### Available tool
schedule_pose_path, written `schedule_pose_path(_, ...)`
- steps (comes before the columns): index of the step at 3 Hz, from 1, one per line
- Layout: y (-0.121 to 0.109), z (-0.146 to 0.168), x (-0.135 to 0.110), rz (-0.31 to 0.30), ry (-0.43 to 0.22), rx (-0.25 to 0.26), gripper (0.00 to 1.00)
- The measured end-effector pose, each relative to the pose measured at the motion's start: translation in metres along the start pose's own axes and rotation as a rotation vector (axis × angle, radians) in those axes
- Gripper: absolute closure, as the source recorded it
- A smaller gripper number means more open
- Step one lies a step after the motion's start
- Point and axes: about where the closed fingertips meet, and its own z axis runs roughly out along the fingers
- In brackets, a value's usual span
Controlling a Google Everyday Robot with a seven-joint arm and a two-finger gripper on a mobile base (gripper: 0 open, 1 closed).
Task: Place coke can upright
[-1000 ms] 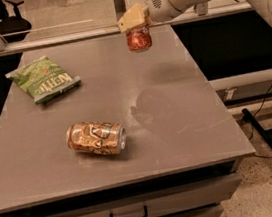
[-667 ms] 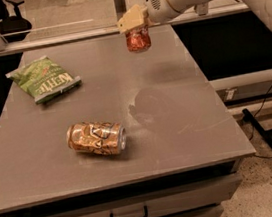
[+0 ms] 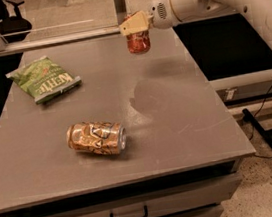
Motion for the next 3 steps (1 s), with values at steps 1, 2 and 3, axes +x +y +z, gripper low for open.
schedule_pose_path(1,-0.0135,-0.0008,-0.0027,-0.059,-0.082,-0.056,1.00)
schedule_pose_path(2,-0.0129,0.0026,-0.0029,-0.083,-0.086,-0.061,1.00)
schedule_pose_path(3,-0.0066,0.0044,0.0004,-0.089,-0.091,-0.076,1.00)
